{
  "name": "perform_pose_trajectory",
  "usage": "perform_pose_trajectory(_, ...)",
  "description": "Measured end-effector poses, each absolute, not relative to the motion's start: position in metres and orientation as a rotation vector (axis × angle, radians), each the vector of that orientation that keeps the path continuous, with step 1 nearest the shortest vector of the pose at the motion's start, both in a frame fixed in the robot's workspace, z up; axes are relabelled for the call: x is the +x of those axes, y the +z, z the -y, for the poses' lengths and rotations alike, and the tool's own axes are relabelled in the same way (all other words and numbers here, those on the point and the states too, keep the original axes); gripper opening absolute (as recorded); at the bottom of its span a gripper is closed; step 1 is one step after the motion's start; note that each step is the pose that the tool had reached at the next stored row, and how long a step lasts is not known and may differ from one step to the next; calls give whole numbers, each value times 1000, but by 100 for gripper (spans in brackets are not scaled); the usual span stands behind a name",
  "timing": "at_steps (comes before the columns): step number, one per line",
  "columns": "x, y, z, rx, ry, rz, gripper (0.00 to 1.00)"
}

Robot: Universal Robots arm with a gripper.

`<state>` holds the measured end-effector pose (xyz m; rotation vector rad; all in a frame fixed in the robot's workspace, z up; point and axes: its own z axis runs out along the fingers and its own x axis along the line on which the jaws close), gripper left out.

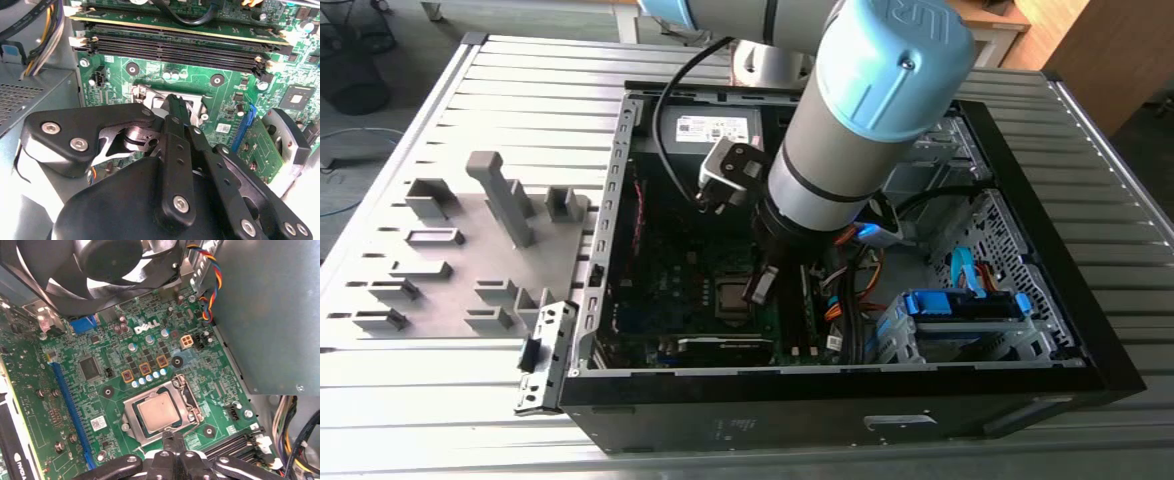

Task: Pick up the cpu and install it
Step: 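Install the first cpu locking lever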

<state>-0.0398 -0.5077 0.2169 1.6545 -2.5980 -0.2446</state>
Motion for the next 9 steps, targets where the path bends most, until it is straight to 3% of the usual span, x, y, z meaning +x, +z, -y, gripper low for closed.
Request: perform_pose_trajectory(9, -41, 209, 511, 1650, -233, 2594, 11)
